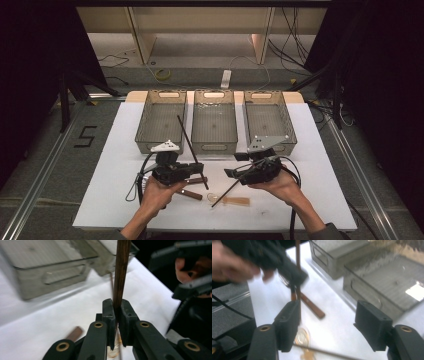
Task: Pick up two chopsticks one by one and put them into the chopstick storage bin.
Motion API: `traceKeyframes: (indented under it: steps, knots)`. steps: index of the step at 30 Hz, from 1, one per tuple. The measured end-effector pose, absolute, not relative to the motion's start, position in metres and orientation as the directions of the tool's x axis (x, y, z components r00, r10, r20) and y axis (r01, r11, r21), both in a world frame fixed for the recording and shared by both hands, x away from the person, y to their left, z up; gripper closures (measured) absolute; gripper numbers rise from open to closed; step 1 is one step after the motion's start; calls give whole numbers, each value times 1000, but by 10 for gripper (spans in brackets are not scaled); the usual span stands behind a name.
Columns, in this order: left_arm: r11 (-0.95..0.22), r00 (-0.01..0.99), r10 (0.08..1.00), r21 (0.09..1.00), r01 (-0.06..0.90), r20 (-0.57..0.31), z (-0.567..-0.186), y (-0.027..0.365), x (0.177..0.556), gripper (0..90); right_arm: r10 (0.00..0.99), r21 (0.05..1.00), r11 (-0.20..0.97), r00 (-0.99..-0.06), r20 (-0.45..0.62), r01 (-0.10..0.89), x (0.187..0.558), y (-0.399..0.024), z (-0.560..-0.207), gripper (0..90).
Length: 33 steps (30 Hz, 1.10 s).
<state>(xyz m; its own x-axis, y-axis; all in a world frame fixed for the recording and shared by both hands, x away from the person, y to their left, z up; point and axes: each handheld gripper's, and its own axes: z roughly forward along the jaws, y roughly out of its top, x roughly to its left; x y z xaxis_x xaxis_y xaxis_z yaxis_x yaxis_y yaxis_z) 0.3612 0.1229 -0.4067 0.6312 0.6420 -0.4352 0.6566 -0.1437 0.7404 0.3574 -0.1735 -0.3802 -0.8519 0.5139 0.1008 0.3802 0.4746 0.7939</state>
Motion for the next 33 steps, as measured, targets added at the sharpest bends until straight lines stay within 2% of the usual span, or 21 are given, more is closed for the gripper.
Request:
traceKeyframes:
  steps: [5, 9, 20, 33]
  knots:
    - [-178, 606, 688, 718, 673, -398, -397, 143, 371, 836, 540, 772, 478, -833, 118, 419, 354, -188, -396, 320]
    - [-181, 585, 715, 708, 683, -382, -392, 157, 378, 835, 537, 770, 486, -836, 110, 413, 347, -196, -405, 286]
    - [-194, 536, 769, 673, 714, -347, -371, 190, 408, 834, 549, 753, 501, -829, 103, 426, 336, -206, -416, 278]
    - [-138, 471, 820, 687, 713, -324, -338, 214, 450, 834, 546, 751, 503, -831, 108, 428, 327, -211, -421, 247]
